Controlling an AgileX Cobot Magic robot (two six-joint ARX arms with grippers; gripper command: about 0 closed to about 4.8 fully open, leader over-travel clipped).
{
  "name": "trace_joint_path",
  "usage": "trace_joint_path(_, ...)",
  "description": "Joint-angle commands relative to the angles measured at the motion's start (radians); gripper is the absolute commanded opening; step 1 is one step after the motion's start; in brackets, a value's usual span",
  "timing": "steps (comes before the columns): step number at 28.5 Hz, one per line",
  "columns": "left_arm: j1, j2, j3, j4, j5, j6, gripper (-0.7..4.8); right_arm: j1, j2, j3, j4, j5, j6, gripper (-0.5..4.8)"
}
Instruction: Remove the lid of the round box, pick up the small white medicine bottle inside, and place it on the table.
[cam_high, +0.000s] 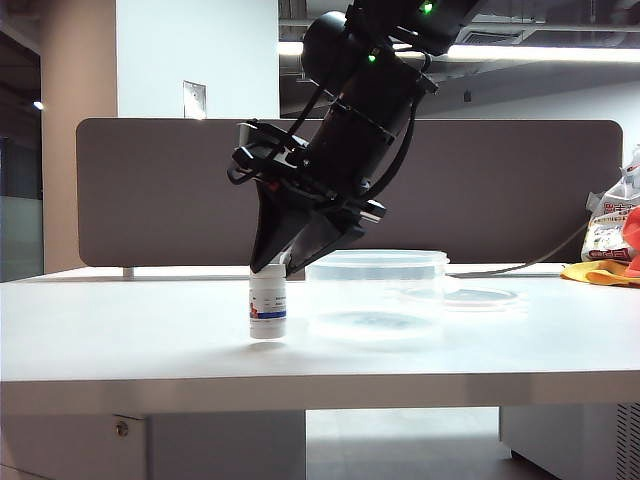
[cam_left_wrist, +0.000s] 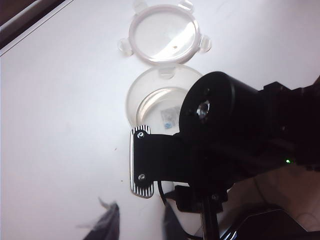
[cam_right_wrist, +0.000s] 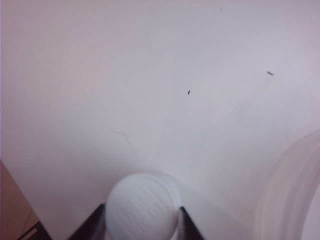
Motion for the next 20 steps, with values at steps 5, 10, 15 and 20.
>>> trace_joint_path(5,0.000,-0.005,0.005,0.008,0.001,0.008,1.15,0.001,-0.005,0.005,0.008,-0.008,-0.002,2.79)
trace_joint_path(10,0.000,-0.005,0.005,0.024,-0.056,0.037,1.14,0.001,-0.023,0.007,0.117,-0.055,0.004,3.34)
trace_joint_path(15,0.066,-0.008,0.005,0.040,-0.146,0.066,1.00,-0.006,-0.138,0.008,0.242,-0.048,-0.018,0.24)
trace_joint_path(20,0.318,-0.008,0.005,0.066,0.234,0.001,0.14,-0.122,-0.335,0.007,0.206,0.060,-0.019,0.07)
